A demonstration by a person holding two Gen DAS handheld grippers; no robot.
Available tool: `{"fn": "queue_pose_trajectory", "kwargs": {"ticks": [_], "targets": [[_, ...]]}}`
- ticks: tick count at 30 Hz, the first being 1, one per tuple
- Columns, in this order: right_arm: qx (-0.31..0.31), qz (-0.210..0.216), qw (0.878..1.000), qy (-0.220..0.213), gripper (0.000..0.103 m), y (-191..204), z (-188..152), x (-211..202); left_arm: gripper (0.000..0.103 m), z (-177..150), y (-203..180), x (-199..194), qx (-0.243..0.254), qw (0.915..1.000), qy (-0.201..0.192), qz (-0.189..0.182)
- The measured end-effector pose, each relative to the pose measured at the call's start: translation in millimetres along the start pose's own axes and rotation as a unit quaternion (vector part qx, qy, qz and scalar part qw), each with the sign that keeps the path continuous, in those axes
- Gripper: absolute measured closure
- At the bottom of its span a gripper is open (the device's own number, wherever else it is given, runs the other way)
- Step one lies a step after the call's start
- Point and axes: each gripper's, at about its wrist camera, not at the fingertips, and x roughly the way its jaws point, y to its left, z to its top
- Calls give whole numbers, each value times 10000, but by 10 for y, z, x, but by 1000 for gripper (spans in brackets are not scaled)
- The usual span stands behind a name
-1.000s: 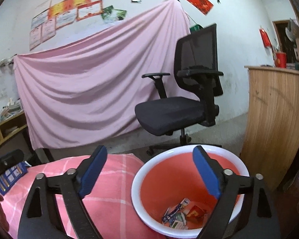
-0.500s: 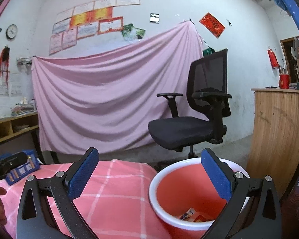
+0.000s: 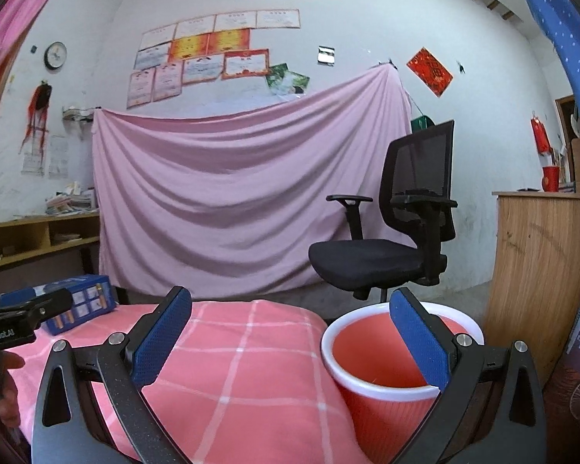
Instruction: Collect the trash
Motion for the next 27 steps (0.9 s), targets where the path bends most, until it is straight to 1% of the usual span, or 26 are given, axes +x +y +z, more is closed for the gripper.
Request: {"fn": "queue_pose_trajectory", "kwargs": {"ticks": [5, 10, 20, 27], "targets": [[-28, -45, 9999, -111, 0, 99, -7, -191, 2, -77, 35, -212, 48, 10000, -45, 8], [-22, -43, 9999, -105, 0, 170, -42, -324, 2, -156, 49, -392, 119, 9999, -66, 13], [-41, 47, 9998, 165, 0, 366, -139, -510, 2, -307, 99, -631, 220, 9997, -107, 56], [-104, -28, 9995, 290, 0, 520, -209, -670, 2, -386, 116, -761, 228, 9997, -111, 33]]}}
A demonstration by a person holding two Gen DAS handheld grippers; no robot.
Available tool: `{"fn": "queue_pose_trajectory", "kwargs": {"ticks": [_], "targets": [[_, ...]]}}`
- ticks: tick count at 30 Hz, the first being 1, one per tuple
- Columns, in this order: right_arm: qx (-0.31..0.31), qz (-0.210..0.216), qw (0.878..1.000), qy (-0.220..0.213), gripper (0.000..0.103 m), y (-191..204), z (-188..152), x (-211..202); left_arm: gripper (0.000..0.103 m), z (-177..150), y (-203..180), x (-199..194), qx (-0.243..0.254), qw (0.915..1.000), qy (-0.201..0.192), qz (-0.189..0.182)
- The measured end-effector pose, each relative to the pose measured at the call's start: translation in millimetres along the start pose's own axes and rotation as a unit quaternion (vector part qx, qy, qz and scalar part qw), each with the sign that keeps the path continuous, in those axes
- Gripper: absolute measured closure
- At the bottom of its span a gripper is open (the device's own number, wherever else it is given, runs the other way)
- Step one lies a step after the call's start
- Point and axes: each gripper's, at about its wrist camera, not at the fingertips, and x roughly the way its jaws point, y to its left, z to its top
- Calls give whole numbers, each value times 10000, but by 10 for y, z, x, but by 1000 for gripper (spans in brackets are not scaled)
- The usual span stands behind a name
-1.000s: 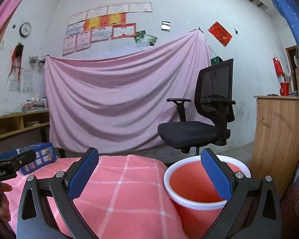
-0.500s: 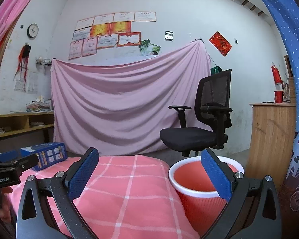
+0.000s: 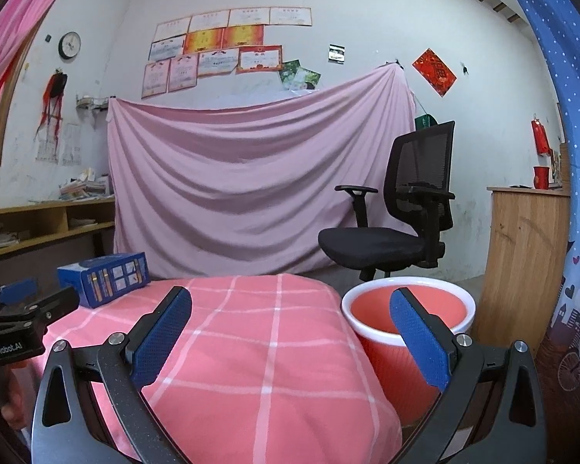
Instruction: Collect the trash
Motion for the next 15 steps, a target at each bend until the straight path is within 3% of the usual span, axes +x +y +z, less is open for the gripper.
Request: {"fn": "queue_pose_trajectory", "kwargs": {"ticks": [15], "targets": [[-93, -95, 9991, 415, 0, 107, -130, 100, 2, -126, 5, 36, -32, 9999, 159, 40]]}}
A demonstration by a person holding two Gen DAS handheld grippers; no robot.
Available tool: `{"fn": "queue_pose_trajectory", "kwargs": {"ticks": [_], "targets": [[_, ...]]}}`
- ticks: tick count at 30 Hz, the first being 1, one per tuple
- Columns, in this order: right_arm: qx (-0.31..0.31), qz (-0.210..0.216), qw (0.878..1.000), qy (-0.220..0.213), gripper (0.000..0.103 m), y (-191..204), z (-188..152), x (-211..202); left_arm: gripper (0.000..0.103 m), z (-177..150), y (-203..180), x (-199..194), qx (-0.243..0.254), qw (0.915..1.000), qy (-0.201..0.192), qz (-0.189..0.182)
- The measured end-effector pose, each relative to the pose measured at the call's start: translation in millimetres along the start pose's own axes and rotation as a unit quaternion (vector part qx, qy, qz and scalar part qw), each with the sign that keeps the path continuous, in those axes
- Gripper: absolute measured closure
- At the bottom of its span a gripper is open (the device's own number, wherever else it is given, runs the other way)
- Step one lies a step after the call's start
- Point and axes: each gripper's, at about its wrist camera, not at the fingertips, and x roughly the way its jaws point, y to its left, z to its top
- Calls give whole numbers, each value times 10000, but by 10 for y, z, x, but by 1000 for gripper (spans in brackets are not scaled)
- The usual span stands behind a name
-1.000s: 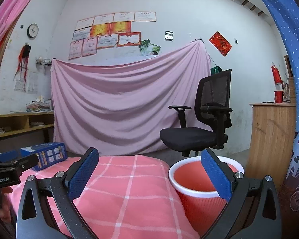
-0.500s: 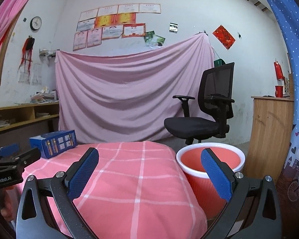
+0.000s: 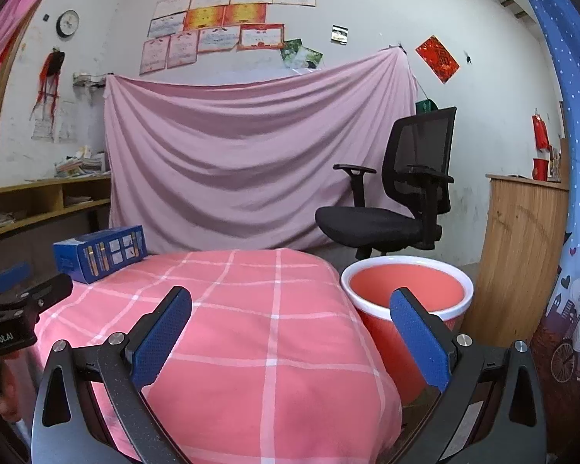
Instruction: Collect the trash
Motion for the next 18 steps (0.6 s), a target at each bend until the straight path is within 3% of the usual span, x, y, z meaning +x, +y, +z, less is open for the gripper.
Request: {"fn": "queue_pose_trajectory", "kwargs": {"ticks": [18], "targets": [[17, 5, 9999, 150, 0, -19, -22, 74, 2, -27, 61, 47, -58, 9999, 63, 57]]}}
